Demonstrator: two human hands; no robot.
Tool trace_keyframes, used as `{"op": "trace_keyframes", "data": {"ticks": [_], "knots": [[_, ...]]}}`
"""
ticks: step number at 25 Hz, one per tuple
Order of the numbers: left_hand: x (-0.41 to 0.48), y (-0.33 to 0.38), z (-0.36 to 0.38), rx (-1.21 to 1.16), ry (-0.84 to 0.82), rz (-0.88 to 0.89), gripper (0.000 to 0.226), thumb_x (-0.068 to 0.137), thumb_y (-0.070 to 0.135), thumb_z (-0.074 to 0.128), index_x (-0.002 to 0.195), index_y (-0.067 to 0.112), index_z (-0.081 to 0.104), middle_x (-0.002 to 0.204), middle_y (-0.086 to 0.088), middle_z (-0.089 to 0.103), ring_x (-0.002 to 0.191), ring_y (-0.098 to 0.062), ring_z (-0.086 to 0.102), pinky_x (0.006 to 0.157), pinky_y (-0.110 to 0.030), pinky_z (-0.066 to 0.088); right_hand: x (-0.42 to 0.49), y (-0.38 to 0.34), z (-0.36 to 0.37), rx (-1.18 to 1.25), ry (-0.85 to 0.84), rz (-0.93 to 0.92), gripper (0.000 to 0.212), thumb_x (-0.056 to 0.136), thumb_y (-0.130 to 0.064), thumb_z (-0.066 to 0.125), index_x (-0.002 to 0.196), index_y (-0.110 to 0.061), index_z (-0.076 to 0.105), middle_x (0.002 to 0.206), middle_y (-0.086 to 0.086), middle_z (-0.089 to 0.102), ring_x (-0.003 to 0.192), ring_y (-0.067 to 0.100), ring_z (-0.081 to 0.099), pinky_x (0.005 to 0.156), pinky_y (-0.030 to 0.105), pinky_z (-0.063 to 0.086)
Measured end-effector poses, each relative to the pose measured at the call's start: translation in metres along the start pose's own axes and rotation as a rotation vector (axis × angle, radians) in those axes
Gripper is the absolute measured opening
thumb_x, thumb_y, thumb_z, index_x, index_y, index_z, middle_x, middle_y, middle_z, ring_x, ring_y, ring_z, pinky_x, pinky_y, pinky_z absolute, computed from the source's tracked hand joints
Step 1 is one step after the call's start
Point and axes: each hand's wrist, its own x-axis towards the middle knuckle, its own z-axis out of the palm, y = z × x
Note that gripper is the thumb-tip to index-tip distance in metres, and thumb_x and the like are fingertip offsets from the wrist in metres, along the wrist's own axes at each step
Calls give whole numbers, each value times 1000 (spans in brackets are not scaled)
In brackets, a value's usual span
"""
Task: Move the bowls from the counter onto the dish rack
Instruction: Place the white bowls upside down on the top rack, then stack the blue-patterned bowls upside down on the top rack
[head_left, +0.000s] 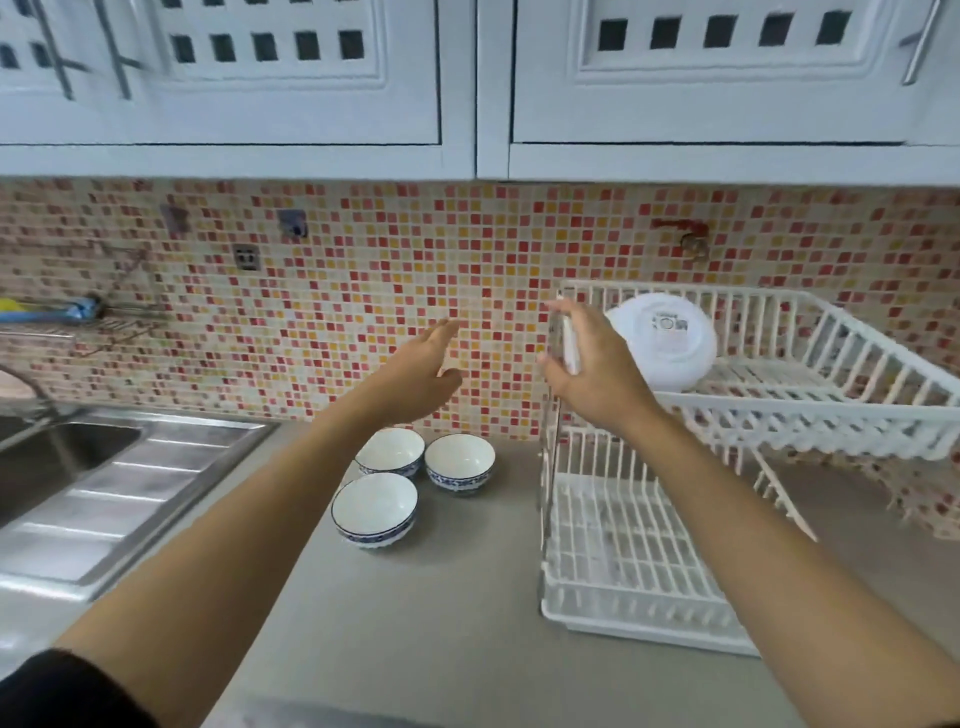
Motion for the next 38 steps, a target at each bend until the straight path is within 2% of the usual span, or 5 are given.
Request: {"op": "trace_keyframes", "data": {"ticks": [9, 21, 27, 33, 38], "knots": [[-58, -134, 32, 73, -182, -245, 63, 98, 21, 44, 151, 6, 14, 159, -12, 17, 147, -27, 20, 118, -34, 19, -24, -23, 159, 44, -386, 146, 54, 93, -28, 52, 140, -9, 33, 146, 8, 36, 135, 23, 34, 107, 32, 29], [-26, -259, 141, -73, -391, -570, 54, 99, 19, 40, 146, 0, 22, 152, -17, 33, 141, -29, 31, 111, -30, 26, -16, 74, 329, 53, -702, 560, 66, 94, -37, 45, 145, -2, 22, 154, 16, 25, 142, 27, 26, 114, 35, 24], [19, -301, 195, -148, -377, -812, 65, 99, 39, 35, 148, 1, 15, 140, -26, 47, 131, -39, 43, 106, -39, 35, 0, 103, 390, 146, -710, 720, 51, 95, -39, 42, 132, -3, 41, 135, 18, 50, 125, 34, 47, 103, 39, 39], [35, -314, 209, -212, -350, -899, 43, 84, -4, 36, 126, -2, 37, 110, -29, 62, 97, -43, 65, 85, -46, 56, 0, 118, 414, 135, -752, 691, 27, 91, -8, 39, 114, 2, 48, 114, 20, 59, 103, 31, 56, 82, 31, 42], [27, -304, 190, -167, -276, -815, 44, 83, -6, 33, 127, 1, 34, 107, -26, 61, 93, -43, 66, 83, -45, 56, -4, 99, 392, 242, -680, 652, 28, 92, -5, 37, 119, -1, 45, 102, 9, 56, 86, 22, 52, 59, 19, 43]]}}
